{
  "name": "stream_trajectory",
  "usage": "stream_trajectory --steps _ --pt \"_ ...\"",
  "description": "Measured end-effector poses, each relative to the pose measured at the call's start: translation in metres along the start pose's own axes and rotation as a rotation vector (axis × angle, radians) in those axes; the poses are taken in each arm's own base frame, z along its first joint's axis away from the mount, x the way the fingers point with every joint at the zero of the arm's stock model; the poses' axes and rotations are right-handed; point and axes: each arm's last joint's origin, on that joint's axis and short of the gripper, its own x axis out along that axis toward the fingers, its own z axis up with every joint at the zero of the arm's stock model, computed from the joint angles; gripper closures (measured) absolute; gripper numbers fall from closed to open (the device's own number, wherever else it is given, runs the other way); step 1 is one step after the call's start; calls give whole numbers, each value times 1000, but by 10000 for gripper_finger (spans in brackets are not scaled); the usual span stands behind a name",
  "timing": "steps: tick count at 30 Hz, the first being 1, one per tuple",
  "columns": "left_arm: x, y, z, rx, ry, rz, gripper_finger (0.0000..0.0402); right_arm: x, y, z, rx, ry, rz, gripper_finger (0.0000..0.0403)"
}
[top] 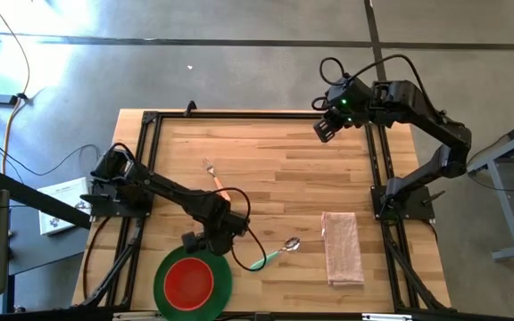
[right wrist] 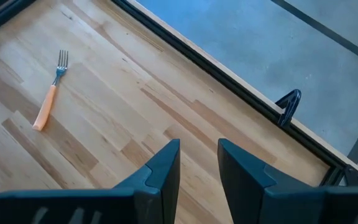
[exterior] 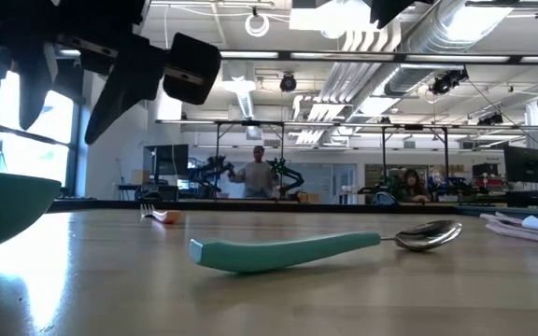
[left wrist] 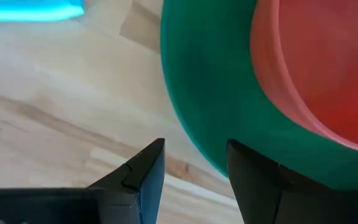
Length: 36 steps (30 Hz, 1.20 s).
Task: Set table place
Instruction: Move the green plate to the center of the table
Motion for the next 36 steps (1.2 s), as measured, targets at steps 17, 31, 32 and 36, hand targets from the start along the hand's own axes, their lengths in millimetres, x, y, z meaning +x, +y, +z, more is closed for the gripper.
stream_trajectory --steps 17,31,32,36 --pt "30 3 8 40 117 45 245 0 0 1 4 -9 6 304" --pt "46 7 6 28 126 -3 245 0 1 1 -4 -11 9 304" --pt "48 7 5 24 134 -12 246 0 1 1 -3 -11 8 304" --pt "55 8 3 14 142 -44 268 0 1 1 -6 -11 9 304"
